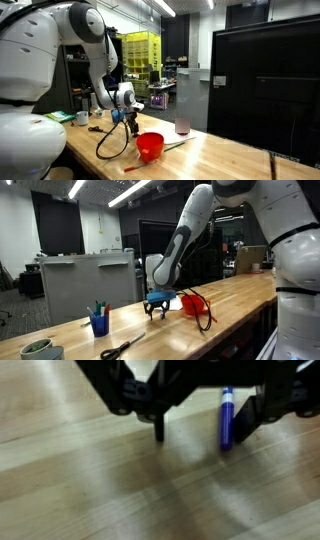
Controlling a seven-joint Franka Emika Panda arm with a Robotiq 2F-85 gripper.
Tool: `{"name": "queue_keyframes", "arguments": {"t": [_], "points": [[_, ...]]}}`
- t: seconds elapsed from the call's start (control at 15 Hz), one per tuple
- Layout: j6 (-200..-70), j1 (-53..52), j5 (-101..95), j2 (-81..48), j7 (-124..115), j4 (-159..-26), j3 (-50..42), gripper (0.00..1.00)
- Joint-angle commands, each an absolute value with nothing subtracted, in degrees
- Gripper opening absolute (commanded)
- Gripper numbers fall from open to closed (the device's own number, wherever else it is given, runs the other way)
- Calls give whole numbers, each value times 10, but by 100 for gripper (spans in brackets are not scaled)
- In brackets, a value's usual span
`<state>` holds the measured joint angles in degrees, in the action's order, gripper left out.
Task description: Bring the blue sharpie closer to the cup
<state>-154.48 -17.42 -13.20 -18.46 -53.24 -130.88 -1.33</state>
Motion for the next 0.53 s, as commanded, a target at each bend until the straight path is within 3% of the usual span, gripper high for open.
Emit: {"name": "queue_keyframes", "arguments": {"t": [0.0, 0.33, 0.47], "points": [[-1563, -171, -117, -189, -518, -1314, -2, 40], [-1576, -170, -103, -181, -494, -1320, 10, 3], [-1581, -169, -93, -180, -481, -1322, 14, 0]]}}
